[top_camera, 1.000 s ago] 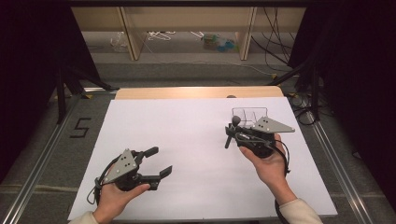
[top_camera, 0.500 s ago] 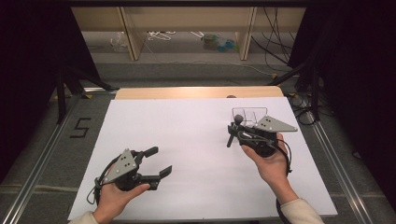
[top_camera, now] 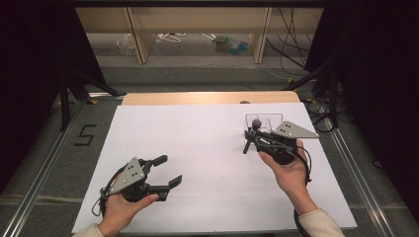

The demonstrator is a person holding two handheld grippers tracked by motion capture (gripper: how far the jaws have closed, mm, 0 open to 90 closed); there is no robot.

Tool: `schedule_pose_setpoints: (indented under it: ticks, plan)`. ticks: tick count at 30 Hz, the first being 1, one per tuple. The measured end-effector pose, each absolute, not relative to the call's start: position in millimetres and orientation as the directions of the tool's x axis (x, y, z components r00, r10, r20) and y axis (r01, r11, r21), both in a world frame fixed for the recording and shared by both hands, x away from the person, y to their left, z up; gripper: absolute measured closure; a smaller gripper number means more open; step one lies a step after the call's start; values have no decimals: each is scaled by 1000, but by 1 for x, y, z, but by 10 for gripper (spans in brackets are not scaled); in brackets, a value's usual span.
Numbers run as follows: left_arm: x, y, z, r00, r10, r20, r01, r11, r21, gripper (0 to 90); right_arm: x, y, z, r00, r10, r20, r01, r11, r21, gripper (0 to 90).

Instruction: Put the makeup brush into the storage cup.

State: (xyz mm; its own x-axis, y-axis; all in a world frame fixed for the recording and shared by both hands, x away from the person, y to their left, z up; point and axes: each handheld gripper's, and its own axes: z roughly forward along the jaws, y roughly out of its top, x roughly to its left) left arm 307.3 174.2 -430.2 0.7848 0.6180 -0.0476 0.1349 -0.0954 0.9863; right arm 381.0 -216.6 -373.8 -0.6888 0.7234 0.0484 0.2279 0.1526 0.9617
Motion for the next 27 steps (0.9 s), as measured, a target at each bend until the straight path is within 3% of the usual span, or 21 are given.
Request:
schedule_pose_setpoints:
  ticks: [27]
  plan:
    - [307, 174, -430, 784, 618, -46, 133, -96, 986, 202, 382, -224, -371, -668, 742, 58, 242, 142, 960, 778]
